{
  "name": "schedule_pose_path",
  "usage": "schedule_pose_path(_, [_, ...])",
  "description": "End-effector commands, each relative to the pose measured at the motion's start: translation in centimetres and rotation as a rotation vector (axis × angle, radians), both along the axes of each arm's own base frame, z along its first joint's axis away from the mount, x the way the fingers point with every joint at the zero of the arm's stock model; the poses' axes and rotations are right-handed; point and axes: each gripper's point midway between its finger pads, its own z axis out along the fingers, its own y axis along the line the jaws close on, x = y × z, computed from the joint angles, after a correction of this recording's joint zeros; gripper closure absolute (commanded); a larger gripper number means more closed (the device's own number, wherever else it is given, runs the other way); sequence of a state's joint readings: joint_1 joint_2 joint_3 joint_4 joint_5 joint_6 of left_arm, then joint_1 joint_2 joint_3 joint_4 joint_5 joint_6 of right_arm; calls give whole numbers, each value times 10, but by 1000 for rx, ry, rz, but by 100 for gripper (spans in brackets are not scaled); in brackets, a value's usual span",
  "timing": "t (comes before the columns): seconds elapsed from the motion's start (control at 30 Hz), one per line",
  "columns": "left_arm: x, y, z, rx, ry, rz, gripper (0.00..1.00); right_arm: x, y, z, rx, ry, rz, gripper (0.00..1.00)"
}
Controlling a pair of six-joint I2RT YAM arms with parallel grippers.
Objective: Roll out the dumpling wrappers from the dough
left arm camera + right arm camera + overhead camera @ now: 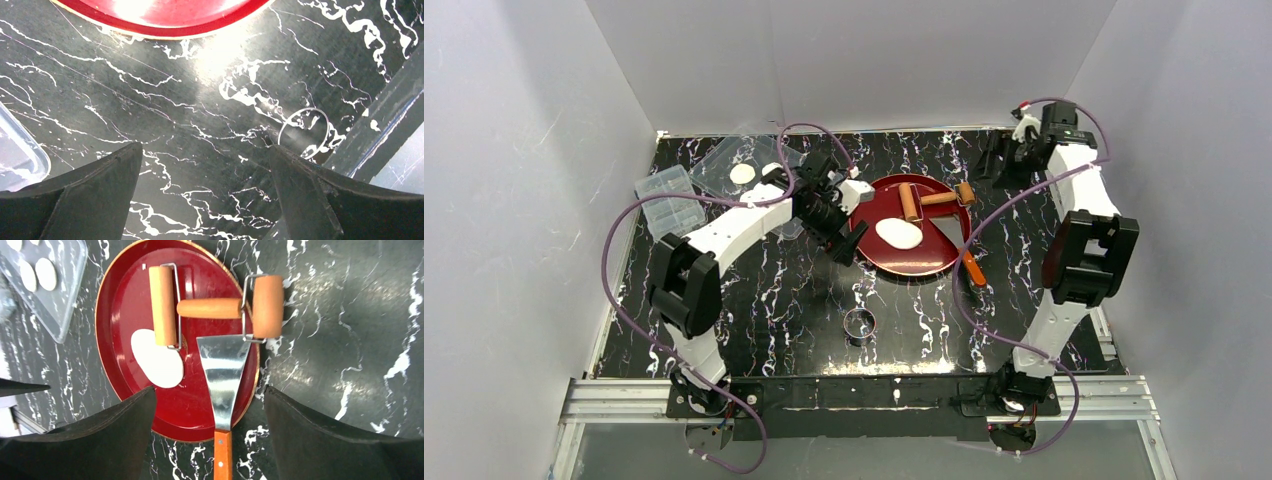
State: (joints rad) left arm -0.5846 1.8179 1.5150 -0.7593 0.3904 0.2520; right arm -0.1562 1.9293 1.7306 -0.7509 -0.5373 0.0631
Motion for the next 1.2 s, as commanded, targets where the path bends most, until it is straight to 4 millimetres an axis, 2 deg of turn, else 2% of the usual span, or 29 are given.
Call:
schedule_pose_path(0.0, [-28, 15, 15, -1, 4, -86, 2, -10, 10, 15, -135, -44, -26, 15])
schedule_pose_path(0.2, [-54, 27, 22, -8, 29, -137, 2, -37, 64, 45, -230, -147, 83, 14])
schedule_pose_path(0.33, [-62, 39, 17, 8, -11, -132, 2, -62, 93, 52, -292, -196, 149, 14])
schedule_pose_path(0.57, [-64, 64, 17, 79, -109, -116, 2, -112, 163, 57, -308, -300, 300, 10])
schedule_pose_path(0.63, [-61, 74, 14, 121, -143, -92, 2, -129, 182, 54, -292, -289, 335, 9])
schedule_pose_path(0.73, [-59, 88, 12, 151, -174, -52, 2, -162, 212, 40, -283, -263, 423, 10])
schedule_pose_path(0.77, [-59, 90, 10, 153, -170, -37, 2, -168, 216, 37, -281, -258, 432, 10])
schedule_pose_path(0.87, [-51, 101, 8, 150, -148, 42, 2, -205, 242, 25, -270, -223, 544, 14])
schedule_pose_path(0.97, [-37, 108, 4, 146, -143, 114, 2, -235, 244, 5, -351, -208, 638, 16])
schedule_pose_path(1.07, [-26, 113, 3, 133, -115, 177, 2, -261, 244, -21, -342, -127, 696, 19])
schedule_pose_path(1.17, [-21, 118, -1, 140, -113, 209, 2, -277, 246, -36, -349, -83, 725, 21])
